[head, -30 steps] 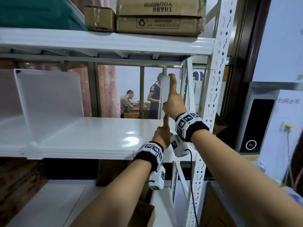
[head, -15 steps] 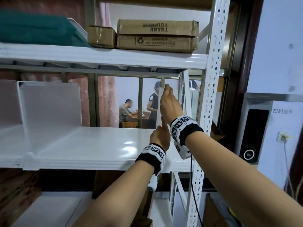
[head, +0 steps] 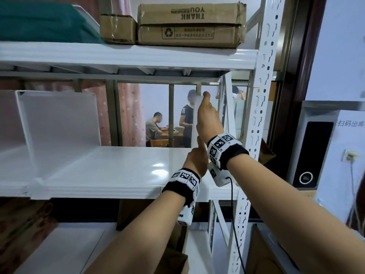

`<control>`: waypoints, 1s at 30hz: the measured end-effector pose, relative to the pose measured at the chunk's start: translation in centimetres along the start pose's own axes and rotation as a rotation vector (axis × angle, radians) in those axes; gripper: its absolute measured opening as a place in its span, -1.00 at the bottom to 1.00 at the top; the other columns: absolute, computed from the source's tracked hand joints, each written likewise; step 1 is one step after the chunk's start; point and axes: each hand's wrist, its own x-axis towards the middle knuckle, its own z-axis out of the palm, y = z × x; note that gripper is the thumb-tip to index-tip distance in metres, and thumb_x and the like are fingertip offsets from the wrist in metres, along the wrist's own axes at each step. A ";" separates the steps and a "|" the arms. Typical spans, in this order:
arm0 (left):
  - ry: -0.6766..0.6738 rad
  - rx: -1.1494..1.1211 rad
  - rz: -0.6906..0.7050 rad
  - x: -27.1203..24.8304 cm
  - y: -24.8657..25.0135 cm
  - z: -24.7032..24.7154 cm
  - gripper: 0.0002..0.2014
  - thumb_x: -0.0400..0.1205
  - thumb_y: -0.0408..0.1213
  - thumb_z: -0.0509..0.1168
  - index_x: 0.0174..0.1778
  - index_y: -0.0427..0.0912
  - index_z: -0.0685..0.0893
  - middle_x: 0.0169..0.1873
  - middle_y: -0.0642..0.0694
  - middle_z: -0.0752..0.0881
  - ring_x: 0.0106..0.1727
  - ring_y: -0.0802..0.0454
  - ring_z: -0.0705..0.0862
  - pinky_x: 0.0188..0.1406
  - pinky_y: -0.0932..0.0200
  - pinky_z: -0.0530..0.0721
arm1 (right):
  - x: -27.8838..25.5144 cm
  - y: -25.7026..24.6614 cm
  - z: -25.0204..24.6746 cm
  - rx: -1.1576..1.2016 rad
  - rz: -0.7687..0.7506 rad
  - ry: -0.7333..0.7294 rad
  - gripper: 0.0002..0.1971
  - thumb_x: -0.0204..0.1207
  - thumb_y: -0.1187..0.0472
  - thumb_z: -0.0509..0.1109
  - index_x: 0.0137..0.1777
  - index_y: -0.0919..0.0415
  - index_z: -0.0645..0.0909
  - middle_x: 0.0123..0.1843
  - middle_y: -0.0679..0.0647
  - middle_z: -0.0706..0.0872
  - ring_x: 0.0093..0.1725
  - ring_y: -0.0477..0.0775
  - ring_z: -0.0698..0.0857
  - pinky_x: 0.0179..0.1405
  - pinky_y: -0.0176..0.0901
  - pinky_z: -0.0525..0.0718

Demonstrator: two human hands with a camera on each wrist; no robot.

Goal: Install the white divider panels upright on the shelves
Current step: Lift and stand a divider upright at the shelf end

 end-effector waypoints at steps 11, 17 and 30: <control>-0.346 -0.287 -0.141 -1.7 -1.9 -2.4 -0.53 0.66 -0.34 0.20 0.40 0.01 0.16 0.03 -0.34 0.73 -0.08 -0.28 0.77 -0.25 -0.09 0.82 | -4.1 0.8 -2.2 0.419 0.119 -0.025 -0.35 0.72 0.03 0.19 0.69 0.08 -0.06 -0.13 0.28 0.74 -0.21 0.27 0.71 -0.15 -0.06 0.62; -0.211 -0.709 -0.568 -4.4 -4.1 -2.0 -0.76 0.68 -0.32 0.11 0.17 -0.35 0.53 -0.15 -0.27 0.74 -0.34 -0.11 0.61 -0.41 0.17 0.67 | -8.0 3.9 -0.9 0.482 0.855 -0.400 -0.51 0.59 -0.11 0.13 0.16 0.36 0.49 -0.08 0.31 0.75 -0.14 0.34 0.77 -0.01 0.15 0.78; -0.484 -1.295 -1.031 -7.4 -7.4 3.2 -0.08 0.52 0.25 0.35 0.57 -0.38 0.25 0.28 -0.48 0.64 0.22 -0.38 0.68 0.29 -0.36 0.57 | -14.1 10.4 4.6 0.538 1.043 -0.916 -0.44 0.54 -0.20 0.37 0.11 0.39 0.59 0.17 0.42 0.75 0.23 0.43 0.72 0.15 0.12 0.66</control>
